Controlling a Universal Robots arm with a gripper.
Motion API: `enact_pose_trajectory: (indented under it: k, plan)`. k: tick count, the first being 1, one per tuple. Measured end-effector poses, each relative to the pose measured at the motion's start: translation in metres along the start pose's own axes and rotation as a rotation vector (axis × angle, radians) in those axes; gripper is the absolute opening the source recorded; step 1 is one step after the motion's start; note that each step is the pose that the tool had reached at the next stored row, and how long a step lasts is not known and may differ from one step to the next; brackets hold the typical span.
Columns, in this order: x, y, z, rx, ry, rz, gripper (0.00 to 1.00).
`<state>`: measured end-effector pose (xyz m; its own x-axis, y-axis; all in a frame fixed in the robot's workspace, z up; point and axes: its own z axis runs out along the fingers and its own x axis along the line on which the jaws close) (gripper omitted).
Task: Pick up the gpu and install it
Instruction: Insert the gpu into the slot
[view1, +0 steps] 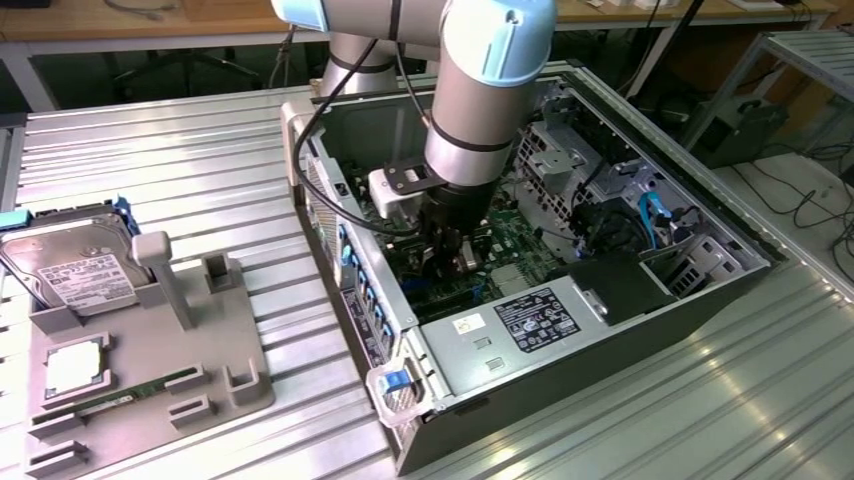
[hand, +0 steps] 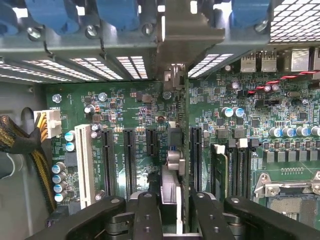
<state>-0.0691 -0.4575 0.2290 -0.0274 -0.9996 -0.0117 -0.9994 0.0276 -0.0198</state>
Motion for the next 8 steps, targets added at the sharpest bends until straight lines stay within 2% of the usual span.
enact_pose_trajectory:
  k: [8]
  plan:
    - [0.0002, 0.0003, 0.0057, -0.0002, 0.0004, 0.000, 0.28]
